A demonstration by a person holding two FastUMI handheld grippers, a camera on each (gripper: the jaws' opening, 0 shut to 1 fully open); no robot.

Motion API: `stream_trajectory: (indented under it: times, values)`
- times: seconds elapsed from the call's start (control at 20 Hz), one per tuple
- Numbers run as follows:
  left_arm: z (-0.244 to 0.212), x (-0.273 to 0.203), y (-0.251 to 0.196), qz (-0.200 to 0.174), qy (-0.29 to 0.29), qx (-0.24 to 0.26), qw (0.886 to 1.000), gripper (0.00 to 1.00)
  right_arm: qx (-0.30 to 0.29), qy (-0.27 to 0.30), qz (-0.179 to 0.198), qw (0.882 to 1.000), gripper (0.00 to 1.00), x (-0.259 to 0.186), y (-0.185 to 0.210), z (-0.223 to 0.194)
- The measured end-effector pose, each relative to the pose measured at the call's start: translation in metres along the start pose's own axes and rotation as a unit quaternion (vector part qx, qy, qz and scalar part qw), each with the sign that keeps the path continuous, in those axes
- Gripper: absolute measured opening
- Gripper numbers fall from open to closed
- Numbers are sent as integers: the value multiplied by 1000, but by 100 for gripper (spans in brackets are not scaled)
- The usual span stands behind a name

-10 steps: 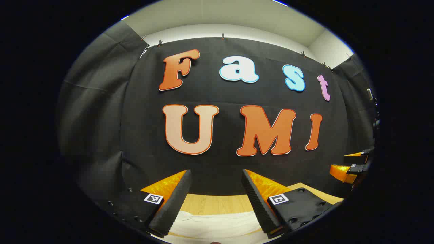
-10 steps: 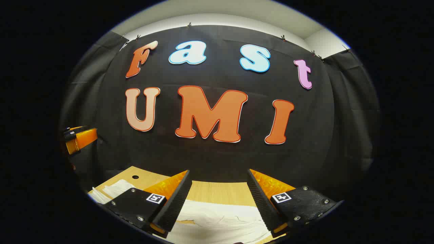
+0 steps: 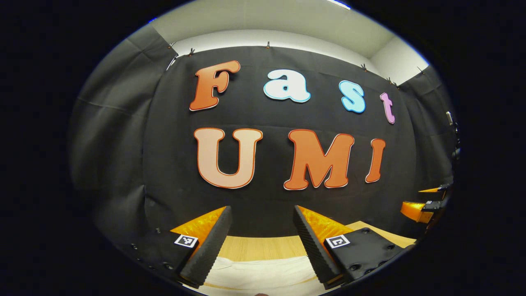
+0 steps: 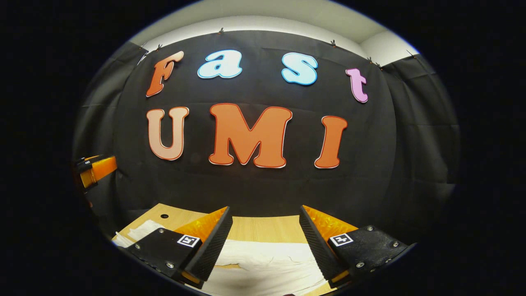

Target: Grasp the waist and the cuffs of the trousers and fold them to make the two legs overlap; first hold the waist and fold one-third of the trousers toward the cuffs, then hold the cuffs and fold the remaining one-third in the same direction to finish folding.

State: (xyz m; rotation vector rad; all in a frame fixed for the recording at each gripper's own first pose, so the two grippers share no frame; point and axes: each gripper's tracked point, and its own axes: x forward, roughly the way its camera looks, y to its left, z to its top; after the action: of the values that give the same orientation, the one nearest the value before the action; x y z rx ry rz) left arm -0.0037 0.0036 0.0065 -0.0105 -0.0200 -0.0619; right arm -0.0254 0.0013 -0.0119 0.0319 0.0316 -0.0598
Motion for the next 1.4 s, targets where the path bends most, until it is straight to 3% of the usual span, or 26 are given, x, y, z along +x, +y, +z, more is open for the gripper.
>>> stream_trajectory:
  times: [0.2,0.5,1.05,1.4]
  values:
    - [-3,-3,2,-10,-5,1,1000,94,-15,5,-18,1000,99,-13,-3,-5]
    - [-26,-8,15,-4,8,-6,1000,97,-16,40,-30,999,99,-21,-9,-33]
    - [-100,-22,78,81,92,-32,992,98,17,124,-55,991,99,-12,-53,-91]
    - [-165,-43,127,135,189,-69,970,98,44,202,-78,975,99,-9,-85,-146]
